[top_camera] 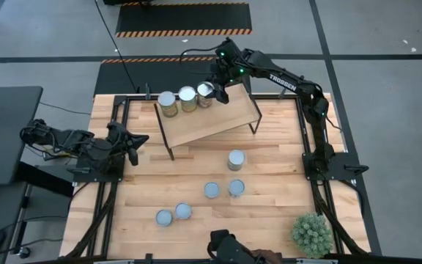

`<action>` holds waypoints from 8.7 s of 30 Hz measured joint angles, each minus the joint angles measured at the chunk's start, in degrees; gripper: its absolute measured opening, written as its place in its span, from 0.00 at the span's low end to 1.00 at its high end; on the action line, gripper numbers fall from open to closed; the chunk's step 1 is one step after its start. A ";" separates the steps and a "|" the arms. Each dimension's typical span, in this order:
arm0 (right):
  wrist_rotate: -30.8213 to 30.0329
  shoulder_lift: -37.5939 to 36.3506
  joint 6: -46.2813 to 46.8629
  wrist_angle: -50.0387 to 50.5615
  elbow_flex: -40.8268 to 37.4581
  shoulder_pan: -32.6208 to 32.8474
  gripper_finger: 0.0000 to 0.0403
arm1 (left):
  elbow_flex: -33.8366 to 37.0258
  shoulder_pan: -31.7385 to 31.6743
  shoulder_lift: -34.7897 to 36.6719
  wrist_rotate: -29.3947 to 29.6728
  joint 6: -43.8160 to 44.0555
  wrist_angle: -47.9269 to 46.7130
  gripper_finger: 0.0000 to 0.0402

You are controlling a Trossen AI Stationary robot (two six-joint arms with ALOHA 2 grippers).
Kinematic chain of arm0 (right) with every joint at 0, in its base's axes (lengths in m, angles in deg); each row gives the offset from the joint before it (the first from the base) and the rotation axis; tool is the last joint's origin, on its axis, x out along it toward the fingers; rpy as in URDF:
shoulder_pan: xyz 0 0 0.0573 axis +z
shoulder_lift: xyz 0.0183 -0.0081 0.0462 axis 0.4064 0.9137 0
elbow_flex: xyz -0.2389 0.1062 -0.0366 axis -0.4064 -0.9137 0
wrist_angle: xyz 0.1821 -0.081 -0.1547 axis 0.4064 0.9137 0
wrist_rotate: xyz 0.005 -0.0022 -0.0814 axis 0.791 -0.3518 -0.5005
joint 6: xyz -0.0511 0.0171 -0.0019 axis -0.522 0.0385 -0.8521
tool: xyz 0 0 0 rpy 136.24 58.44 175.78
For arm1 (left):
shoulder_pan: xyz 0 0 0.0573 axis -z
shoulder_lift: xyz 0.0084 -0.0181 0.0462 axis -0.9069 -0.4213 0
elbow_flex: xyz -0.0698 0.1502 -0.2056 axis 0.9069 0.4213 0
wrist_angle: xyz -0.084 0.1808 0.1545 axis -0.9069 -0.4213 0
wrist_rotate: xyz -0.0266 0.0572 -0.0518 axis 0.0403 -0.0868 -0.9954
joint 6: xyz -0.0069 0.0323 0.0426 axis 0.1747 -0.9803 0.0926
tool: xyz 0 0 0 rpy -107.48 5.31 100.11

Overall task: Pick and place cans onto a shelf
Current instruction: Put the peach can on the shelf, then put the peas can on the shelf

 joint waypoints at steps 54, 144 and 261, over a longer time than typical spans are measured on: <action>-13.90 0.90 9.05 18.20 4.66 2.28 0.88 | 0.00 0.02 -0.01 -3.78 0.48 -0.28 0.04; -35.90 -6.23 41.51 19.28 -0.50 39.69 0.73 | 0.02 0.00 0.00 -16.61 -3.93 -5.62 0.16; -31.19 -22.53 39.65 -12.32 -57.48 34.13 0.95 | 0.02 0.00 -0.02 -14.85 -4.02 -6.43 0.16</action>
